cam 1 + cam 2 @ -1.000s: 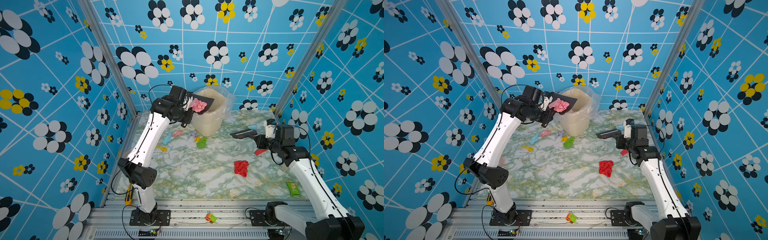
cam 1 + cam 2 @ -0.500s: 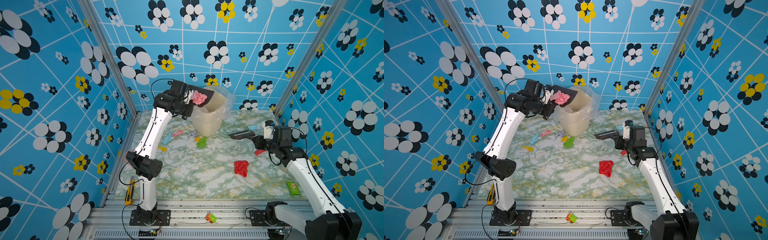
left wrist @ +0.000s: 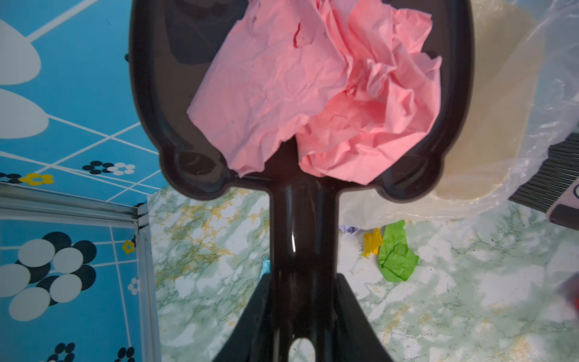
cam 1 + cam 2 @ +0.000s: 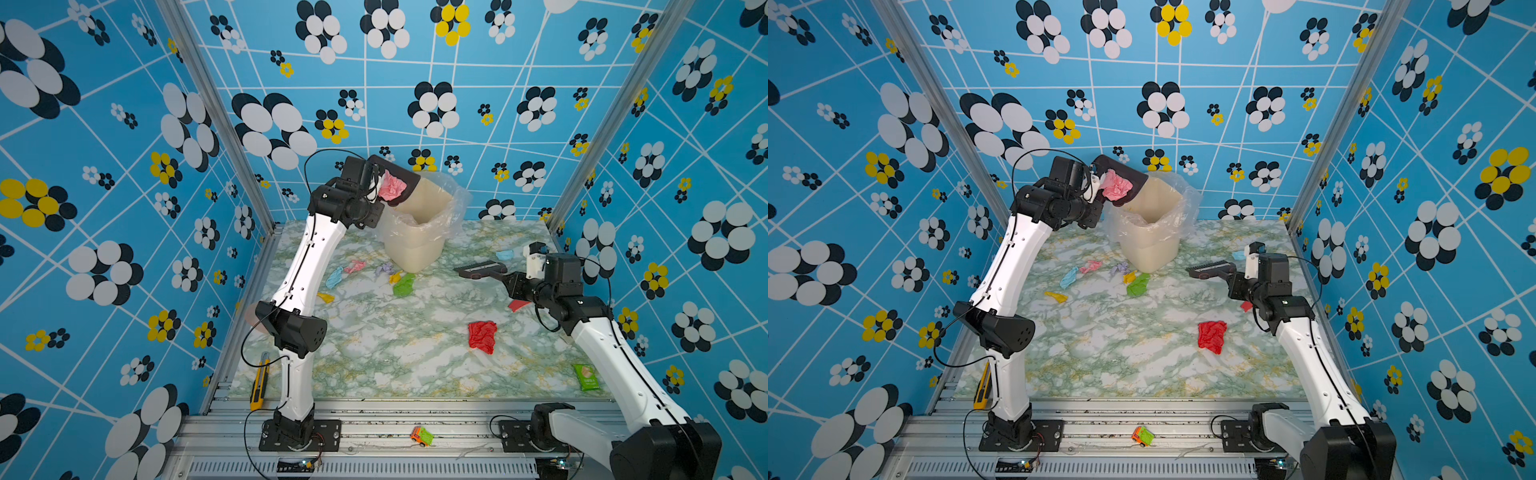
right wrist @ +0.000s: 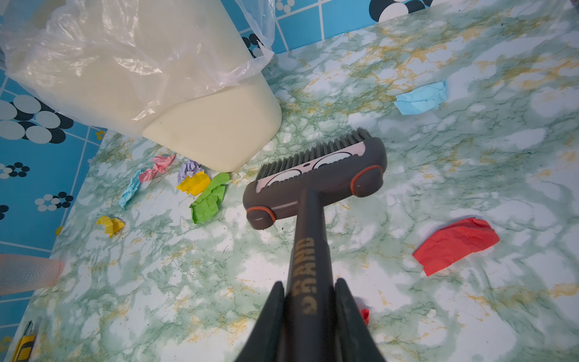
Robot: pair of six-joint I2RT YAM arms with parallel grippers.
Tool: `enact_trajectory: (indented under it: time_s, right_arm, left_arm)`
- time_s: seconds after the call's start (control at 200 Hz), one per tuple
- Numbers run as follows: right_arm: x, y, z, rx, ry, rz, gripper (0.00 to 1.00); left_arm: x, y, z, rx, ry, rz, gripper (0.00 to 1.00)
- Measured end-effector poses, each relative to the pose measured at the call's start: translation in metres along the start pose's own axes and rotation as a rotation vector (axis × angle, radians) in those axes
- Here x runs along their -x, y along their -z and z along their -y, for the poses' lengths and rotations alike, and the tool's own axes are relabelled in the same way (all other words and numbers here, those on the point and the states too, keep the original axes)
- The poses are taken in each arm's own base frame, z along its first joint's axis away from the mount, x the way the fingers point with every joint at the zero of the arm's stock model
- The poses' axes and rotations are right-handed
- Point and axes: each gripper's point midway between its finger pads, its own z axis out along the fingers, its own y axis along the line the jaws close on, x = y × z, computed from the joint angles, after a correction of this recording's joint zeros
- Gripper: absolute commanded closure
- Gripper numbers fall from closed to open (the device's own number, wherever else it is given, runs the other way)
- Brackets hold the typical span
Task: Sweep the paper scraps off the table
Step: 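Carry the dustpan with the left gripper up over the cream bin, then tilt the dustpan over the bin with the left gripper to dump the pink scrap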
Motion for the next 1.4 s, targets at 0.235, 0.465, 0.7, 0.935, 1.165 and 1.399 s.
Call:
enact_trajectory:
  time_s: [0.235,0.465,0.7,0.935,1.165,1.399]
  right_arm:
    - [-0.011,-0.004,0.001,0.009,-0.014,-0.025,1.00]
    - [-0.007,-0.004,0.000,0.013,-0.014,-0.010,1.00]
    - [-0.007,-0.006,0.000,0.018,-0.023,-0.003,1.00]
    - [-0.005,-0.007,-0.001,0.025,-0.028,0.008,1.00]
    - [-0.008,-0.010,-0.001,0.026,-0.034,-0.003,1.00]
    - [-0.009,-0.010,-0.002,0.035,-0.035,-0.007,1.00]
  left_arm:
    - [0.010,-0.011,-0.015,0.103,-0.084,0.024,1.00]
    - [0.016,-0.036,-0.009,0.162,-0.200,0.027,1.00]
    - [0.022,-0.049,-0.003,0.187,-0.323,0.036,1.00]
    - [0.035,-0.046,-0.007,0.233,-0.440,0.063,1.00]
    - [0.042,-0.048,-0.009,0.310,-0.628,0.042,1.00]
    - [0.047,-0.047,-0.014,0.368,-0.752,0.025,1.00]
